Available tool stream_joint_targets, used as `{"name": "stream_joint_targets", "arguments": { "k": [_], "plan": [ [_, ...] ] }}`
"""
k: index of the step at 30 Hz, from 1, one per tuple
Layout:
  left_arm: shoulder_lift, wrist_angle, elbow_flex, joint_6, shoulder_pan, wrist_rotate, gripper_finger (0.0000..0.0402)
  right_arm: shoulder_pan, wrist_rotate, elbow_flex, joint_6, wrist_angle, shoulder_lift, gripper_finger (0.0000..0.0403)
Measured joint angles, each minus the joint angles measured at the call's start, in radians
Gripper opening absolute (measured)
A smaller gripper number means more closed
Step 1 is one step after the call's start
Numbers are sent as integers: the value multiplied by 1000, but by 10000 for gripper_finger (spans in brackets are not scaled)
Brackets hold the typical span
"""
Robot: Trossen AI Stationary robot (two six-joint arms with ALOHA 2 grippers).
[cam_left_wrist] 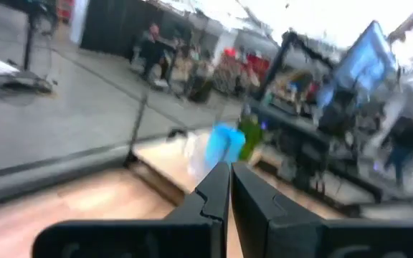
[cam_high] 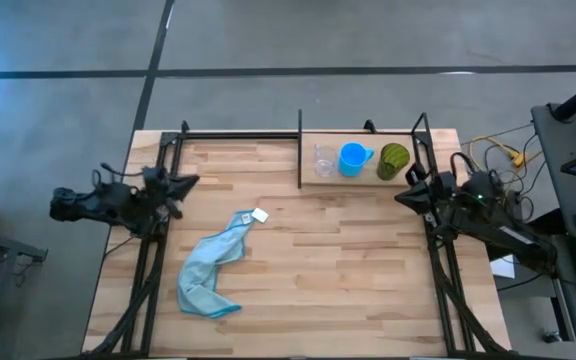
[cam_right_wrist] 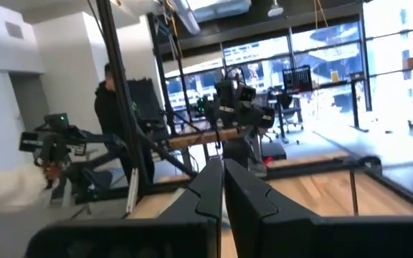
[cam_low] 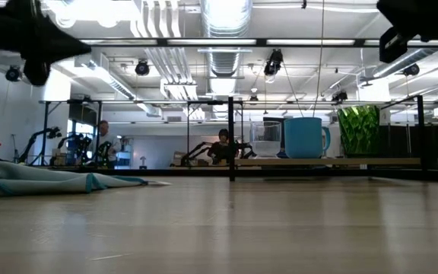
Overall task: Stack small to large cups/mugs on shelf
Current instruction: Return to Home Position
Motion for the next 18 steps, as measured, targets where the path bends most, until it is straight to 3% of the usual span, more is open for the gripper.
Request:
{"name": "stream_joint_targets", "arguments": {
  "k": [5,10,14,18],
  "plan": [
    [-5,134,-116,5,0,13,1,0,0,-73,14,21,0,9],
    [-6,297,-211,26,0,13,1,0,1,-203,71,317,1,9],
    [-5,427,-247,87,0,12,1,14,1,-207,118,351,4,9],
    [-6,453,-242,114,0,8,1,67,-2,-207,145,382,0,9]
  ]
}}
